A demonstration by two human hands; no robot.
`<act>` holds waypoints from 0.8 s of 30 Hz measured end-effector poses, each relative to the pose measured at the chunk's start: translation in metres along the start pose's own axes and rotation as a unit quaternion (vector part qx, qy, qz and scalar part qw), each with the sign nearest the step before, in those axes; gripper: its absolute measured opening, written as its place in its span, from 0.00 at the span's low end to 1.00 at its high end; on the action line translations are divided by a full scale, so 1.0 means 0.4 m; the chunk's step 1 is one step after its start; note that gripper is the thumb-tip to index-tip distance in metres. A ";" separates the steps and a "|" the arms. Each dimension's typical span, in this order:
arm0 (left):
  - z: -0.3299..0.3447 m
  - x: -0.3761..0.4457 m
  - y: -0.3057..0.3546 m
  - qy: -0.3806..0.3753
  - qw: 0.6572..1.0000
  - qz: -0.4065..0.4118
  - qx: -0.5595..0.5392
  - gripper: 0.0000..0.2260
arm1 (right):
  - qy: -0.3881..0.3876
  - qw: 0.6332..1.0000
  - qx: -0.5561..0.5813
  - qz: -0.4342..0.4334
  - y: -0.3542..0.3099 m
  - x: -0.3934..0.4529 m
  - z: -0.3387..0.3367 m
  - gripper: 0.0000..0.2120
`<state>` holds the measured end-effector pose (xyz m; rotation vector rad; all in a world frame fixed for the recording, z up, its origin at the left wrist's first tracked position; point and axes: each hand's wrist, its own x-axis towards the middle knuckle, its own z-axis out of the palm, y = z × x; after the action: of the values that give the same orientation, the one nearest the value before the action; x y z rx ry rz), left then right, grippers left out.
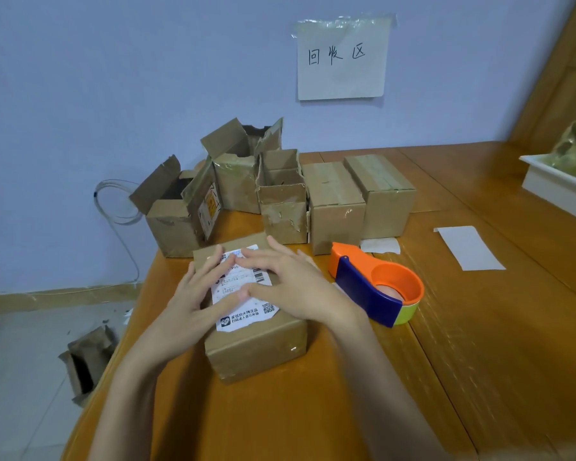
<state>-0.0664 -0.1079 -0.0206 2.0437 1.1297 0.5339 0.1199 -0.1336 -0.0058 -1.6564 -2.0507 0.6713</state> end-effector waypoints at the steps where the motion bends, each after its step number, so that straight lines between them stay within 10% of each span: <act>1: -0.003 0.005 -0.002 -0.012 1.000 0.001 0.019 0.50 | -0.018 1.000 0.018 -0.004 0.012 -0.003 -0.008 0.26; 12: -0.010 -0.021 -0.030 -0.037 0.999 -0.015 0.016 0.56 | -0.198 0.959 0.199 -0.040 0.053 -0.022 -0.047 0.35; 17: 0.015 -0.037 0.017 0.096 0.982 -0.031 -0.158 0.31 | -0.051 0.960 0.274 -0.008 0.068 -0.024 -0.044 0.26; 24: 0.064 -0.044 0.041 0.028 0.987 -0.037 0.151 0.38 | -0.144 0.952 0.264 -0.049 0.098 -0.032 -0.018 0.28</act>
<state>-0.0501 -0.1388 -0.0248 2.2428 1.3837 0.4060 0.1573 -0.1385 -0.0239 -1.1935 -1.8875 1.3531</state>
